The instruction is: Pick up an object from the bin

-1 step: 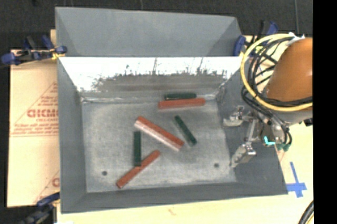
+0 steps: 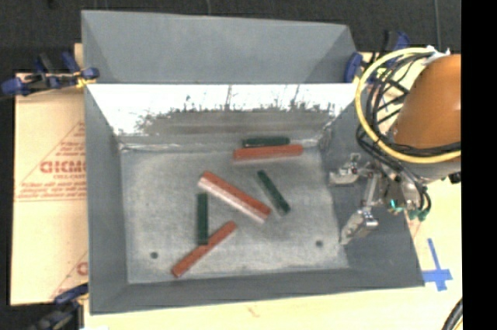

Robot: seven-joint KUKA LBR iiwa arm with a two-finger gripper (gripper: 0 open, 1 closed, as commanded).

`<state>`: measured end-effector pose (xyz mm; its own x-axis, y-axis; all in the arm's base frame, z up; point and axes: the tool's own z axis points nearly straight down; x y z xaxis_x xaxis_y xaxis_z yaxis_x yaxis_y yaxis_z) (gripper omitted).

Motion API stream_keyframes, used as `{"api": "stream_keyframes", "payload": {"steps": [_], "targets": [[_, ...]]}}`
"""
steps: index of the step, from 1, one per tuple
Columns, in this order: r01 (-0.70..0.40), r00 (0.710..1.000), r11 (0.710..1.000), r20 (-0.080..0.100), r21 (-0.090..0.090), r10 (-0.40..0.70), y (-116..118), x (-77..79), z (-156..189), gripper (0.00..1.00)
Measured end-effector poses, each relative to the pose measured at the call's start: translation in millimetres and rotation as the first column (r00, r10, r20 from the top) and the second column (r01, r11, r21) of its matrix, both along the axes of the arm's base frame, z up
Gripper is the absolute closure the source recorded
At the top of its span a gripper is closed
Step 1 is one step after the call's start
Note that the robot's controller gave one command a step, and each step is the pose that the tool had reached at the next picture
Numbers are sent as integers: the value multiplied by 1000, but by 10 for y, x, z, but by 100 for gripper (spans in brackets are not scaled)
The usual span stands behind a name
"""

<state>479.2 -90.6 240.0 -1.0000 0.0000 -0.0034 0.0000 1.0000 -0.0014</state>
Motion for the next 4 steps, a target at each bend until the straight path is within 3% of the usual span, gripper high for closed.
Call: {"api": "stream_keyframes", "payload": {"steps": [1,2,3,4], "targets": [[-21,1000,1000,6,-1,21,204,532,-262,0],[0,1000,1000,5,1,0,453,720,-715,0],[-28,1000,1000,2,1,28,685,542,-1189,0],[49,999,999,3,6,-49,521,860,-1513,0]]}}
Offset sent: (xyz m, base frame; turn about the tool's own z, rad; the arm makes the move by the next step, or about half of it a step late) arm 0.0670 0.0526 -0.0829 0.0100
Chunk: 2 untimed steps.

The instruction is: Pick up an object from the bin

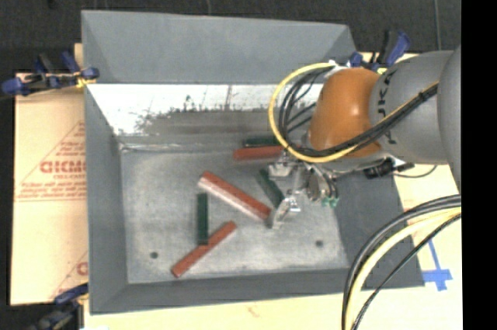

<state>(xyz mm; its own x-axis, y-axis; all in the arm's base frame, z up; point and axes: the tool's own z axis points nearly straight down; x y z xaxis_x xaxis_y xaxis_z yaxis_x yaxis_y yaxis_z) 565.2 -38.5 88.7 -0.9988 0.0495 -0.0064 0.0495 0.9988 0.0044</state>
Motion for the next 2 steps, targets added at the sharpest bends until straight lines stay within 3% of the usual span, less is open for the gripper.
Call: {"api": "stream_keyframes", "payload": {"steps": [1,2], "targets": [[248,969,969,-4,-13,-248,136,-282,-87,100],[247,969,969,-3,-12,-247,139,-278,-86,100]]}}
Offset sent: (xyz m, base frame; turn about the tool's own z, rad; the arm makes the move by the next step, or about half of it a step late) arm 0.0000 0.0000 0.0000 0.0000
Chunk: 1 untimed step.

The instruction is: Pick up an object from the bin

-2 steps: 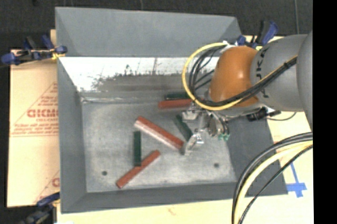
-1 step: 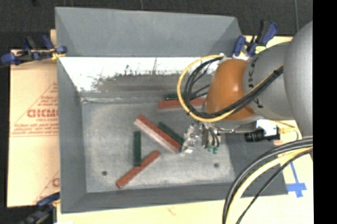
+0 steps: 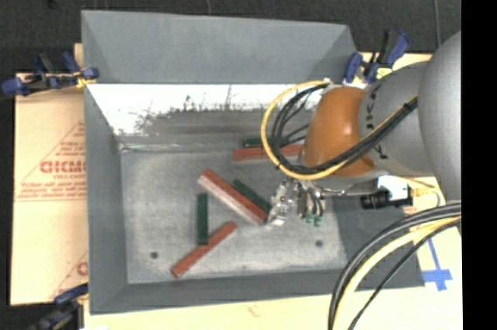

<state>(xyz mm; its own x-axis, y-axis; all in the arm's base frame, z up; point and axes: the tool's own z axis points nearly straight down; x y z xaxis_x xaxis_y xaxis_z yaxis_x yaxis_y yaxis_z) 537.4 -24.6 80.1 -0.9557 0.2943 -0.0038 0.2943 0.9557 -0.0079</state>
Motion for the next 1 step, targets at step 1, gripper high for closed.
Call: {"api": "stream_keyframes", "payload": {"steps": [1], "targets": [[-175,985,985,2,4,175,-23,11,81,100]]}}
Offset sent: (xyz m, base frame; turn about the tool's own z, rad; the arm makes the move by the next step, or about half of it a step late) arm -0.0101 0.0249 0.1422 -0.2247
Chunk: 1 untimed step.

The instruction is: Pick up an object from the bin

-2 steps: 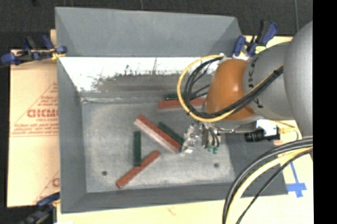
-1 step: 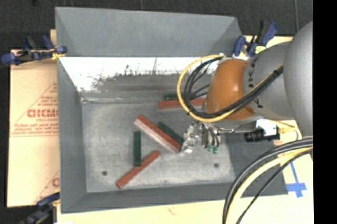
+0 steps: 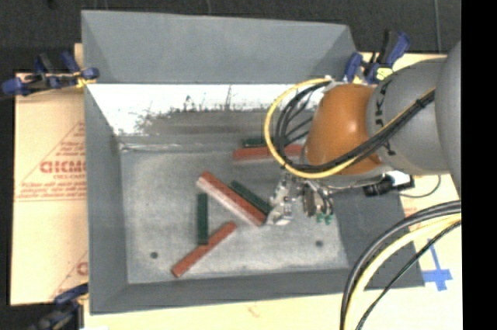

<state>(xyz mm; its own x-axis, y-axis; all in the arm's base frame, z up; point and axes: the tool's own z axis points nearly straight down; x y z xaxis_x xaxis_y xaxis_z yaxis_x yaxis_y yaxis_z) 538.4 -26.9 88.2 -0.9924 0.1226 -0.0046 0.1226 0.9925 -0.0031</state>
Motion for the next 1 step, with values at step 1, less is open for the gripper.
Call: {"api": "stream_keyframes", "payload": {"steps": [1], "targets": [[-188,982,982,-8,3,188,86,-55,535,100]]}}
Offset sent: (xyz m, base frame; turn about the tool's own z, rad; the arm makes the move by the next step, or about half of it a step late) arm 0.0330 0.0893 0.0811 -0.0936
